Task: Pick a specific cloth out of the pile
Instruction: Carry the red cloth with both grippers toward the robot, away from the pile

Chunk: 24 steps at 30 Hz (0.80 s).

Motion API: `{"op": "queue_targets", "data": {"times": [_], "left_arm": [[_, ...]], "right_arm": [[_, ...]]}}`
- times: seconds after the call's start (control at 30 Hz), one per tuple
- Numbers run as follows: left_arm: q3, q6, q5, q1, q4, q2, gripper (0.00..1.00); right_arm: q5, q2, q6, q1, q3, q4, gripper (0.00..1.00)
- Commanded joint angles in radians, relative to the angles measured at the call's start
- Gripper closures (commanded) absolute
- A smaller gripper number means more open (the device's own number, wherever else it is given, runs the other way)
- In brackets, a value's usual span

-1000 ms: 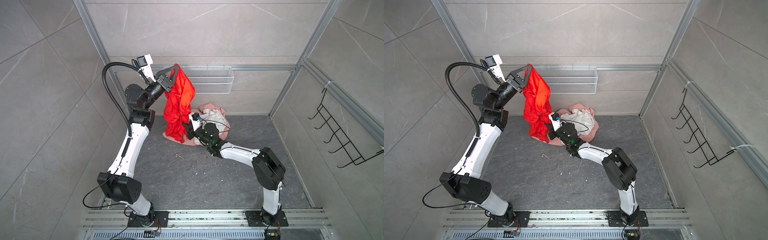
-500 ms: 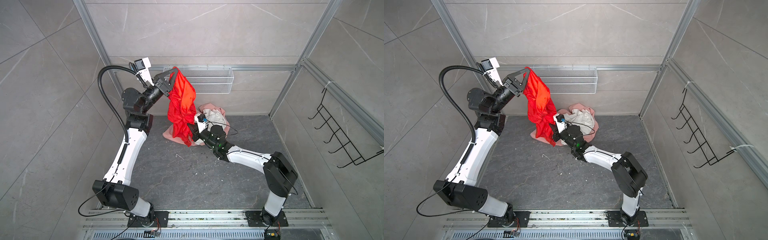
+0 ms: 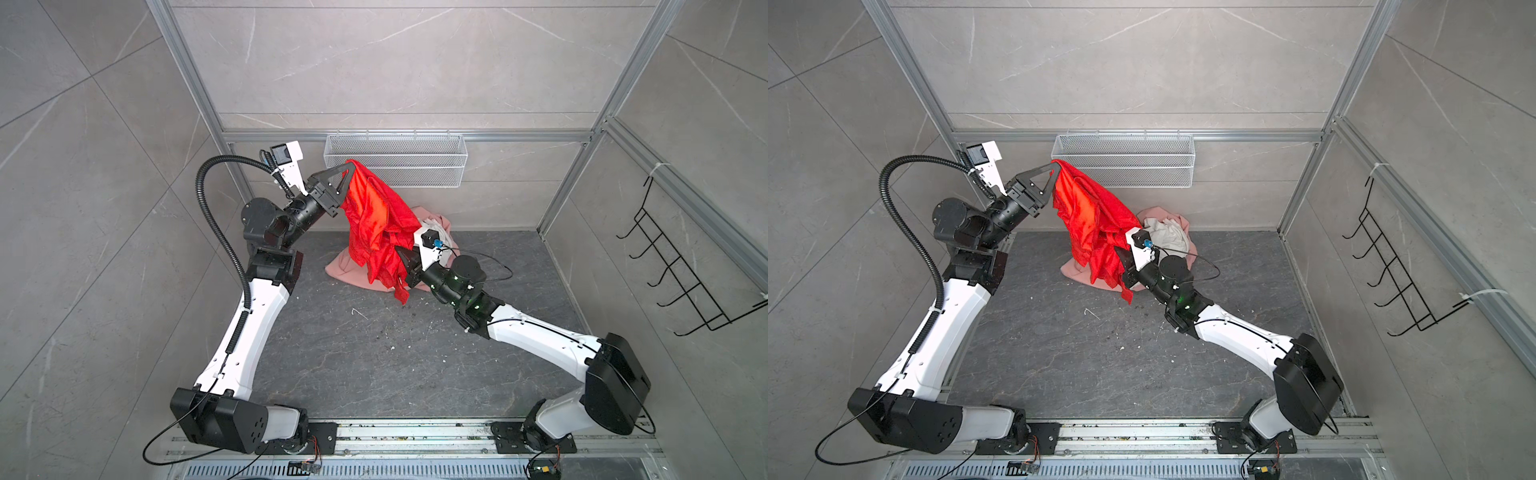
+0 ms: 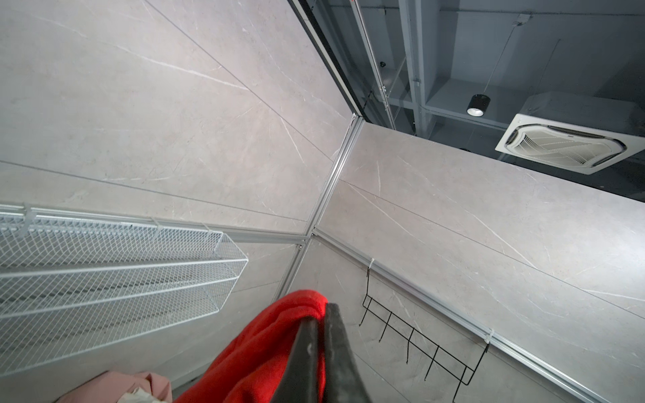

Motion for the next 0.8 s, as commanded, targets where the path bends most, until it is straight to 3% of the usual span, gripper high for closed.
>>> {"op": "queue_targets", "data": {"times": [0.0, 0.4, 0.77], "left_arm": [[-0.036, 0.02, -0.008, 0.002, 0.028, -0.079, 1.0], [-0.203, 0.015, -0.019, -0.024, -0.001, -0.191, 1.0], [-0.35, 0.078, -0.062, -0.173, -0.116, -0.28, 1.0]], "right_arm": [[-0.005, -0.076, -0.019, 0.004, -0.02, -0.064, 1.0], [0.001, -0.242, -0.002, 0.006, -0.083, -0.254, 1.0], [0.026, -0.307, 0.017, 0.006, -0.134, -0.296, 1.0]]}}
